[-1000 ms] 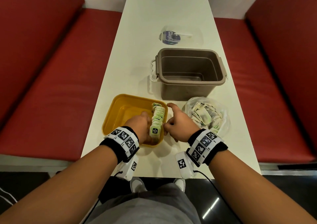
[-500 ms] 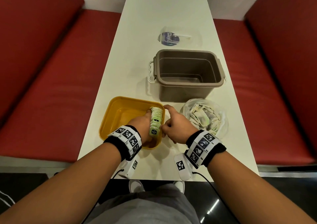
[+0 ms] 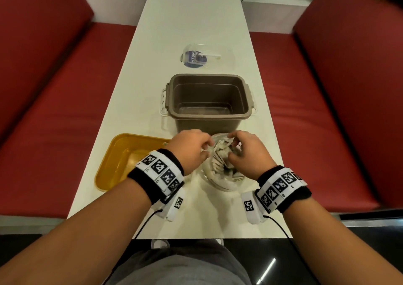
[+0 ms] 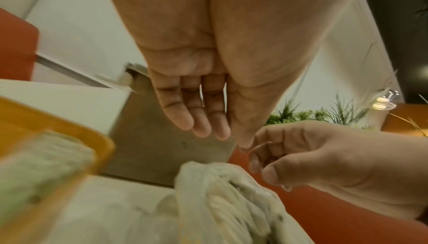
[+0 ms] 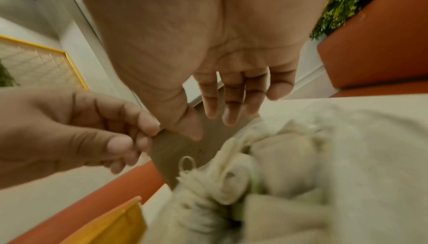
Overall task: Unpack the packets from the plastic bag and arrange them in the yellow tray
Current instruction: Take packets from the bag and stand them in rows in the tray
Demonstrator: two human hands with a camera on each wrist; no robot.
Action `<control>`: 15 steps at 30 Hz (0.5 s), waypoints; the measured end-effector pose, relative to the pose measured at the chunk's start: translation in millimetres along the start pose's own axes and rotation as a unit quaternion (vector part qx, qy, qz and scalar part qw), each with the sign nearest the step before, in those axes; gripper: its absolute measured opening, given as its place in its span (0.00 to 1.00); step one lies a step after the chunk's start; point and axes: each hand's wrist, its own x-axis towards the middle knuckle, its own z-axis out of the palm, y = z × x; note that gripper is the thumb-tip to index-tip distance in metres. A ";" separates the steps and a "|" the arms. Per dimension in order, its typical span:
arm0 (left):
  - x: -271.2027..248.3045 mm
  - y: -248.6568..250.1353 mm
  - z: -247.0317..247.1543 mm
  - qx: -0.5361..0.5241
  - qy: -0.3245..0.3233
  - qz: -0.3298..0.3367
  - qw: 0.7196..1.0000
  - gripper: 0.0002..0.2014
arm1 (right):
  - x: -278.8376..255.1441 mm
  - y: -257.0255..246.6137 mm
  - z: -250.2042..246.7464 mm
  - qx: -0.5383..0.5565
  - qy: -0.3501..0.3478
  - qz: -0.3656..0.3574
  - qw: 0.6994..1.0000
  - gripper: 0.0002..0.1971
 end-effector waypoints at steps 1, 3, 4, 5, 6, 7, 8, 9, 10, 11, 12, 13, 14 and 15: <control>7.3 6.9 7.9 0.002 -0.009 0.013 1.000 0.12 | -1.1 9.4 -2.5 -0.038 -0.019 0.000 0.999 0.27; 22.9 18.8 25.9 0.023 -0.036 0.019 0.999 0.13 | -5.4 26.6 -6.4 -0.087 -0.061 0.000 0.994 0.37; 28.4 22.0 33.2 0.043 -0.052 0.012 0.998 0.14 | -7.7 32.1 -6.6 -0.099 -0.079 0.000 0.992 0.41; 34.0 26.7 40.0 0.067 -0.069 0.002 0.995 0.14 | -10.1 39.1 -7.6 -0.107 -0.092 -0.002 0.990 0.44; 37.7 28.9 44.9 0.093 -0.086 -0.008 0.992 0.14 | -12.1 44.6 -7.5 -0.112 -0.101 -0.004 0.989 0.47; 38.6 26.1 47.8 0.120 -0.097 -0.018 0.988 0.13 | -13.2 46.3 -4.7 -0.114 -0.104 -0.010 0.988 0.48; 40.7 27.3 51.5 0.144 -0.105 -0.026 0.984 0.12 | -14.8 50.9 -5.0 -0.111 -0.103 -0.014 0.988 0.49; 40.7 26.0 54.2 0.158 -0.108 -0.035 0.981 0.10 | -15.7 53.6 -3.1 -0.107 -0.098 -0.020 0.989 0.50; 40.8 26.2 56.3 0.160 -0.107 -0.042 0.980 0.10 | -15.7 57.1 -1.9 -0.100 -0.092 -0.023 0.990 0.51; 39.4 24.4 57.1 0.154 -0.104 -0.049 0.981 0.10 | -15.7 58.5 0.9 -0.093 -0.087 -0.029 0.991 0.51; 39.1 24.9 57.4 0.145 -0.102 -0.054 0.983 0.10 | -15.3 61.5 1.5 -0.088 -0.086 -0.033 0.992 0.52; 37.7 24.5 56.1 0.132 -0.097 -0.056 0.985 0.10 | -15.0 63.0 2.3 -0.083 -0.085 -0.038 0.992 0.52; 36.5 25.1 54.0 0.118 -0.089 -0.056 0.987 0.10 | -14.1 65.0 2.1 -0.079 -0.086 -0.041 0.992 0.51; 35.4 26.3 52.2 0.103 -0.077 -0.054 0.990 0.10 | -13.2 67.8 1.1 -0.075 -0.089 -0.047 0.992 0.51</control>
